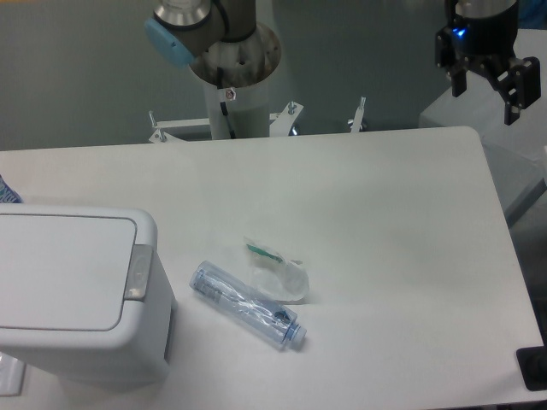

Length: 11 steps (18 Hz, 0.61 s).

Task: Open the trash can
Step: 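Move the open gripper across the table toward the white trash can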

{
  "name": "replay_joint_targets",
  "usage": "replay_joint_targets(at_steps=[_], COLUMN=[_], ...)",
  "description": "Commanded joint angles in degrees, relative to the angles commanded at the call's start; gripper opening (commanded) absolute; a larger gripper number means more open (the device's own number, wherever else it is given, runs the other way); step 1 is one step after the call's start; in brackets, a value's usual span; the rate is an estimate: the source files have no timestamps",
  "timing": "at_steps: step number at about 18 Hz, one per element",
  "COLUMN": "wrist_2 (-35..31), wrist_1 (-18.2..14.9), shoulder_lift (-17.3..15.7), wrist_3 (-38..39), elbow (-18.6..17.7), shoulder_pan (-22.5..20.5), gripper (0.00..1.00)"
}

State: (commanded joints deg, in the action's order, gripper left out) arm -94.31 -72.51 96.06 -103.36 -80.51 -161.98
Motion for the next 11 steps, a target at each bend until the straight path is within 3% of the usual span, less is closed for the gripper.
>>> replay_joint_targets(at_steps=[6, 11], wrist_2=[0.1, 3.1], wrist_1=[0.0, 0.0], shoulder_lift=[0.0, 0.4], wrist_3=[2.6, 23.9], elbow=[-0.4, -1.1], shoulder_pan=[1.1, 5.0], gripper=[1.00, 1.00])
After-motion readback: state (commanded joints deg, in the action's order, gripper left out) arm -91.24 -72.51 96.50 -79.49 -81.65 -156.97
